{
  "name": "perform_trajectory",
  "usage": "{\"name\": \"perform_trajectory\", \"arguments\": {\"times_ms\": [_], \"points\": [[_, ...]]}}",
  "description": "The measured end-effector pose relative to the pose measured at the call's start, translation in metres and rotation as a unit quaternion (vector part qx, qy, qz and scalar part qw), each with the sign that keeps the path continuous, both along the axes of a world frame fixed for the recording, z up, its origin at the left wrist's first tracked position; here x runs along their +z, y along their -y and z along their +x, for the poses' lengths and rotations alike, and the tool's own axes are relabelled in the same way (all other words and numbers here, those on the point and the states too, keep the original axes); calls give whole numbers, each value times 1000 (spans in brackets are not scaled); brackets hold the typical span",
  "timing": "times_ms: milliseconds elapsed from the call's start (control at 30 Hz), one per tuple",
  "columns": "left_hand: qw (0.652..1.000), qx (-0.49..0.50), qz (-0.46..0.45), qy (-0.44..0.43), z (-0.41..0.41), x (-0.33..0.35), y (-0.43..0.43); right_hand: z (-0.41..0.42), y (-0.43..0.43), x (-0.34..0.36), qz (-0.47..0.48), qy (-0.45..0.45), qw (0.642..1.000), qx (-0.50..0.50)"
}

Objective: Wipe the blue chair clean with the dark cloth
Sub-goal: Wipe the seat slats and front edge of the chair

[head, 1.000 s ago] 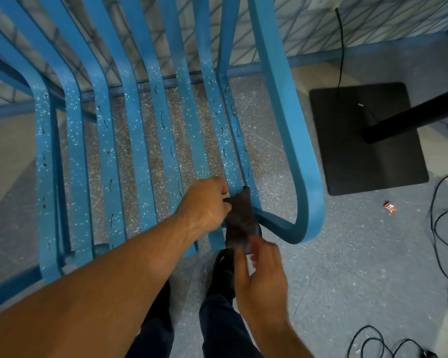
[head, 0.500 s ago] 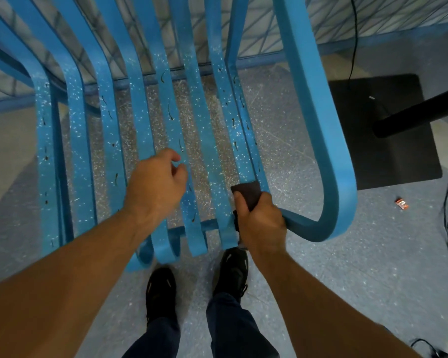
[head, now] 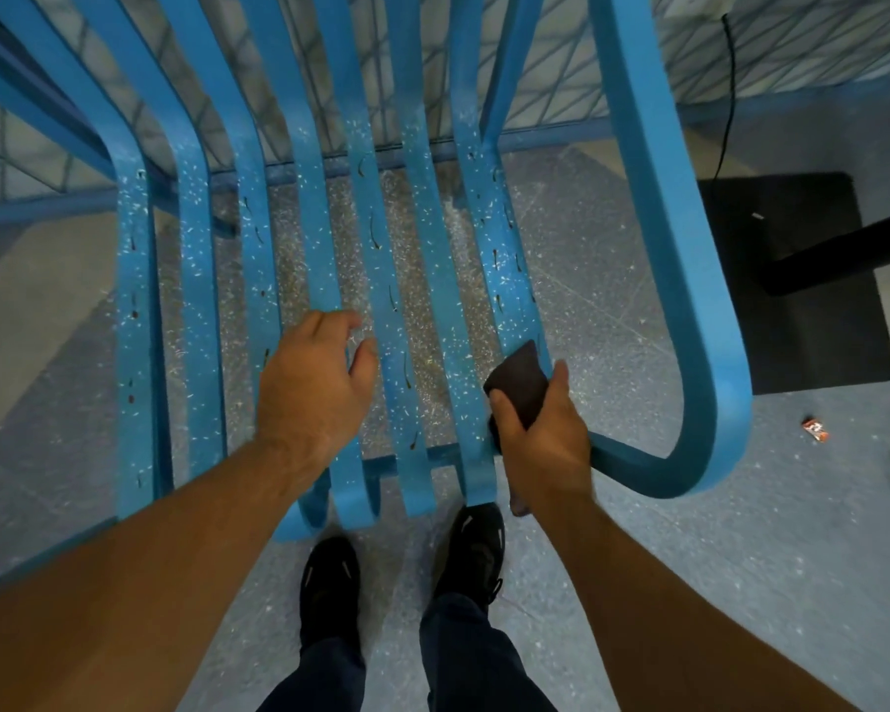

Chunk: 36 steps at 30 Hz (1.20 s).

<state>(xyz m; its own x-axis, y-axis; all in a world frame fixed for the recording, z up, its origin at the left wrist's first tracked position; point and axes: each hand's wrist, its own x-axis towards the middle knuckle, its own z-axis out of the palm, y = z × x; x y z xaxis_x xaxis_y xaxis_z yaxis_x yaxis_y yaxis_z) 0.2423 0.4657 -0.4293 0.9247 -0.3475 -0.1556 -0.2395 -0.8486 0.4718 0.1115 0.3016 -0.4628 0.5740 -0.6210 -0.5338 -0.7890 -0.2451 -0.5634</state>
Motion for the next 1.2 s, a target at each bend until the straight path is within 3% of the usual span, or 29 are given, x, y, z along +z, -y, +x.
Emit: {"name": "perform_trajectory", "arguments": {"times_ms": [67,167,400,533,633,767,967,1067,1200], "points": [[1000,-1,3,11,1,-1,-3,10,2,0,-35,-68,997,4],[1000,-1,11,14,1,-1,-5,15,-1,1,-92,-93,991,26],[1000,6,26,4,-8,-3,-4,40,6,1,-106,-85,991,-18],[999,18,30,9,-8,-3,-8,33,3,0,-108,-4,994,-2],[999,22,28,15,-9,-1,-12,8,-1,-1,-62,61,995,54],[999,36,35,16,-8,-2,-15,-10,-6,3,-123,13,976,178],[996,56,66,-16,1,-8,-11,34,14,2,-134,-120,982,59],[995,81,51,-24,5,-8,-8,58,17,0,-130,-95,987,29],[995,82,43,-21,18,-8,-3,56,9,-7,-161,-17,983,90]]}}
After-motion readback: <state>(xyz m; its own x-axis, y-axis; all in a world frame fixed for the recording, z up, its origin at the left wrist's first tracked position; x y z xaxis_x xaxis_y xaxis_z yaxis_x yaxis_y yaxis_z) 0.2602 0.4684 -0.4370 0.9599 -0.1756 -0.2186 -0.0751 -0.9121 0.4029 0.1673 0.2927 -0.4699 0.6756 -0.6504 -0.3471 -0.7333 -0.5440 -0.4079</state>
